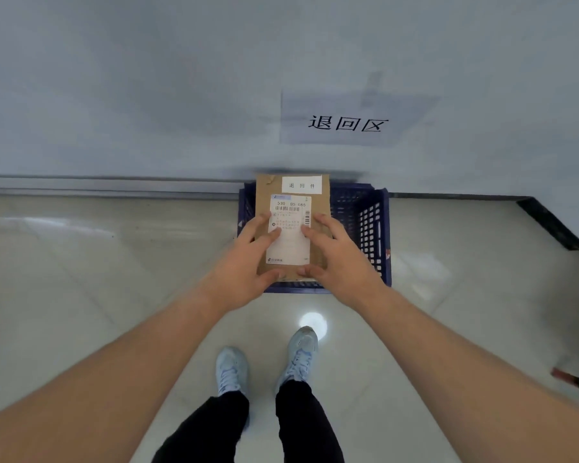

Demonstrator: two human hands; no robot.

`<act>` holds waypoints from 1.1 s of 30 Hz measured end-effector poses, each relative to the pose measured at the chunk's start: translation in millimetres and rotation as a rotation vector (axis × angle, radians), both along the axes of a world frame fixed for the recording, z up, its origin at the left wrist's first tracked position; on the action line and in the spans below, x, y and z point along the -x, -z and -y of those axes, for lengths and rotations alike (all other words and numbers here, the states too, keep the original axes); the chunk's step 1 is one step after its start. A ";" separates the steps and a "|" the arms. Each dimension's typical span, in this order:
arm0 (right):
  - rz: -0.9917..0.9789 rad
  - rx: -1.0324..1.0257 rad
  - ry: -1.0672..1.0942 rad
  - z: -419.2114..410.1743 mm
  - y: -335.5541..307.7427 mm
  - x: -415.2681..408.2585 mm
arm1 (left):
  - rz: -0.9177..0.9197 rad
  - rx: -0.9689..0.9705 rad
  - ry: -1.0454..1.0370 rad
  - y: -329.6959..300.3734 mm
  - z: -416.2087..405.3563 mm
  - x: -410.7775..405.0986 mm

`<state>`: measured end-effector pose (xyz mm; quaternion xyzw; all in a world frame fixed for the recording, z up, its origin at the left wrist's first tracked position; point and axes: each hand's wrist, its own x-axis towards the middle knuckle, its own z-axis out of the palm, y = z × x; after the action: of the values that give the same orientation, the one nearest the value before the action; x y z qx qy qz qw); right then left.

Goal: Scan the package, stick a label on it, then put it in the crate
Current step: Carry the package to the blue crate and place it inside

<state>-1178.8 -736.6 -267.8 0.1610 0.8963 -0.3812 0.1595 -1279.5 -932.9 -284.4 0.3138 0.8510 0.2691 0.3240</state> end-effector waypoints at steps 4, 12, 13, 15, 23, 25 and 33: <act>0.012 -0.004 -0.040 -9.5 37.9 6.6 | 0.013 0.042 -0.004 32.5 -13.0 2.9; -0.026 -0.004 -0.007 -13.7 142.6 21.7 | -0.004 0.073 0.005 123.3 -25.2 18.7; -0.026 0.000 0.002 -12.9 157.2 22.1 | -0.009 0.078 0.008 138.1 -25.1 18.4; -0.018 -0.001 0.013 -10.5 186.0 23.2 | -0.015 0.099 0.012 167.4 -23.4 17.5; -0.006 0.018 0.054 -11.8 298.8 27.6 | -0.009 0.112 0.056 283.9 -17.5 18.4; -0.008 0.050 0.075 -13.7 324.7 26.2 | 0.009 0.118 0.054 308.4 -20.1 18.3; -0.027 0.130 0.090 -9.9 407.0 28.2 | 0.075 0.116 -0.072 378.6 -28.2 16.1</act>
<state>-1207.1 -726.7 -674.9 0.1853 0.8636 -0.4474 0.1404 -1295.7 -904.7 -663.0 0.2533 0.8631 0.2422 0.3635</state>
